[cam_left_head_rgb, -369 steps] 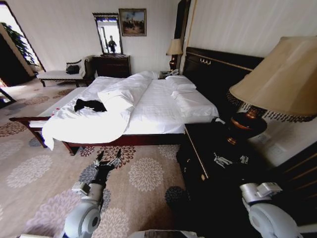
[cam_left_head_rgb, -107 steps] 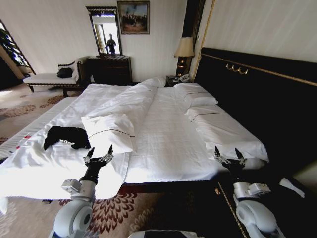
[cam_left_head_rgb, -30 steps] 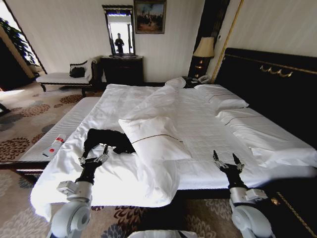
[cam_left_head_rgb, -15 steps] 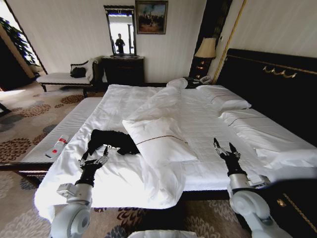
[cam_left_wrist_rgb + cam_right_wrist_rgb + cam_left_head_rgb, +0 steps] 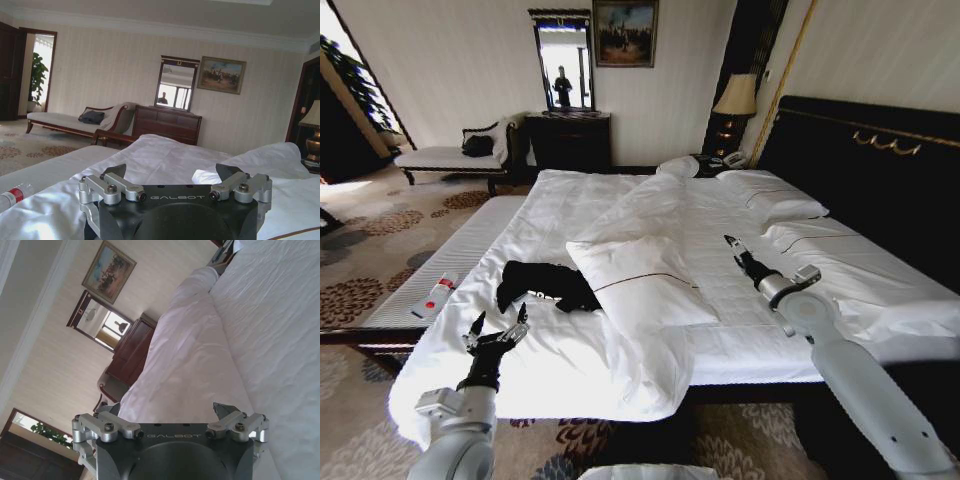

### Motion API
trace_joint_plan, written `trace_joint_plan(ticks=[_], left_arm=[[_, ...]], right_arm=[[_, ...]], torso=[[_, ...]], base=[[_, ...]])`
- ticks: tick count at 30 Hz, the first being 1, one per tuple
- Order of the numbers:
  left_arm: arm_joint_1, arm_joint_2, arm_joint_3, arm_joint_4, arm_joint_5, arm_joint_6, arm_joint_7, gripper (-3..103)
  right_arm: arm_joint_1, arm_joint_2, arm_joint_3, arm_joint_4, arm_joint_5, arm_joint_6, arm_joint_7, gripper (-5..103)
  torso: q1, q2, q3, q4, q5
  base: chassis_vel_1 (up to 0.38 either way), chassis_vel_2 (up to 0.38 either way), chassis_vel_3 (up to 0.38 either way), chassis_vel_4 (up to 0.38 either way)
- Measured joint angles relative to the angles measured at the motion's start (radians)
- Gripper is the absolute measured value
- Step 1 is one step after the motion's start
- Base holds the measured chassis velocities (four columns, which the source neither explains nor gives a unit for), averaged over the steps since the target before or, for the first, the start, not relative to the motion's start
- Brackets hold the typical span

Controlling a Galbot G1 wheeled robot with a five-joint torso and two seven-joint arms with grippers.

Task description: Fold the clothes on the bed.

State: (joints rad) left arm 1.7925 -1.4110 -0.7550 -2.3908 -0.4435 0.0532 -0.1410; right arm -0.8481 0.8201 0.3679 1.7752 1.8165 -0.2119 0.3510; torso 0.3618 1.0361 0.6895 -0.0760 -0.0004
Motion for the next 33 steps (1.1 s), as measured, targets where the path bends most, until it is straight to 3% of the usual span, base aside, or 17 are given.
trace_joint_plan(ticks=[6,14,33], left_arm=[[0.021,-0.026,-0.005,-0.013,0.019,-0.004,0.0,100],[0.039,-0.035,-0.036,-0.017,0.023,-0.003,-0.001,100],[0.056,-0.038,-0.09,-0.006,0.01,-0.011,-0.003,100]], right_arm=[[0.188,0.05,-0.162,-0.111,-0.016,-0.04,-0.009,100],[0.315,0.102,-0.308,-0.245,-0.06,-0.096,-0.046,100],[0.518,0.23,-0.507,-0.412,-0.173,-0.108,-0.099,100]], torso=[[0.0,0.0,0.0,0.0006,-0.0002],[0.0,0.0,0.0,0.0003,-0.0003],[0.0,0.0,0.0,0.0002,-0.0004]], base=[[0.0,0.0,0.0,0.0],[0.0,0.0,0.0,0.0],[0.0,0.0,0.0,0.0]])
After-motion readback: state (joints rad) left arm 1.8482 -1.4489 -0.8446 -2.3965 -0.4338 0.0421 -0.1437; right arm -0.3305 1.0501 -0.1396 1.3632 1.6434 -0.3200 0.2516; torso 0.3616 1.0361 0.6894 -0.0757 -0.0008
